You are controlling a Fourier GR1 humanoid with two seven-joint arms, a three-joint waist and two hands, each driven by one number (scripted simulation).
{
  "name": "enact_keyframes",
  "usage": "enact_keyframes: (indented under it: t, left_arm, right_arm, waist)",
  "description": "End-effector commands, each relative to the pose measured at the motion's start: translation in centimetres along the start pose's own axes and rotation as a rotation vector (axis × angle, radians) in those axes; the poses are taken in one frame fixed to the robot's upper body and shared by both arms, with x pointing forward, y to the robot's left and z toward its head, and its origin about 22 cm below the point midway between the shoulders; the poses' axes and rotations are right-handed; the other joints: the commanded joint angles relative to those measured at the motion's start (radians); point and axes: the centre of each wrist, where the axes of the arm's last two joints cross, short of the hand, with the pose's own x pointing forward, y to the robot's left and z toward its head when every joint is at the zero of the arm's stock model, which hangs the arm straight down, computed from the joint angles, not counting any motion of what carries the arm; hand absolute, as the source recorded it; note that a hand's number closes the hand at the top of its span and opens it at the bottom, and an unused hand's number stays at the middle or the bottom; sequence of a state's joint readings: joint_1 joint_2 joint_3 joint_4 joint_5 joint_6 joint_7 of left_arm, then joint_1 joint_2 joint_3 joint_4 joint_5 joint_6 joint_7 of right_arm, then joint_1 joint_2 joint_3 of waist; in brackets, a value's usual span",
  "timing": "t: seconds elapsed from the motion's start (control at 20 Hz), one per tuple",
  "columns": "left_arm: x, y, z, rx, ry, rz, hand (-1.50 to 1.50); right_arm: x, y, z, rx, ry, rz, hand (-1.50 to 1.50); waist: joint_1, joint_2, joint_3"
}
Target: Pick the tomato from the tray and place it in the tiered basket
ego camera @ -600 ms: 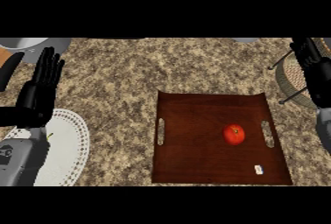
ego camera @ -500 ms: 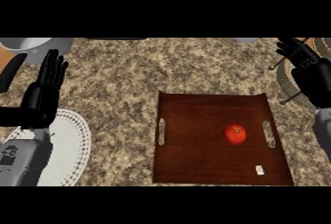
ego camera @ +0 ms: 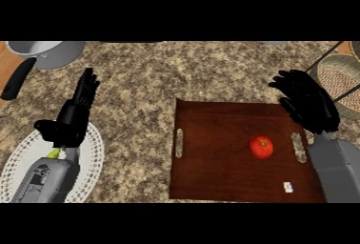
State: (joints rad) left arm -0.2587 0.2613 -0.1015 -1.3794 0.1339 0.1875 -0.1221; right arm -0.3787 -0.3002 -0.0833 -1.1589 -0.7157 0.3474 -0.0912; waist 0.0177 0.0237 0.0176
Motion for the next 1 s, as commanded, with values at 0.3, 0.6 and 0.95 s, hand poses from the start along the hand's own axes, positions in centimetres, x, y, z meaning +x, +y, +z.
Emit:
enact_keyframes:
  t: [0.3, 0.6, 0.95]
  left_arm:
    - [-0.4, -4.2, 1.7, -0.006, 0.060, -0.015, 0.00]
    - [-0.4, -4.9, 2.2, 0.000, 0.063, -0.024, 0.00]
    - [-0.5, -4.4, 2.8, 0.008, 0.066, -0.032, 0.00]
  right_arm:
    - [5.0, -10.2, 6.7, 0.439, -0.021, -0.145, -1.50]
    - [16.9, -8.7, 4.6, 0.642, 0.121, 0.356, -1.50]
    - [24.5, 0.0, 2.0, 0.768, 0.127, 0.897, -1.50]
  waist:
    - [-0.002, -0.013, -0.011]
    - [-0.012, -0.021, -0.011]
    - [-0.008, -0.028, -0.012]
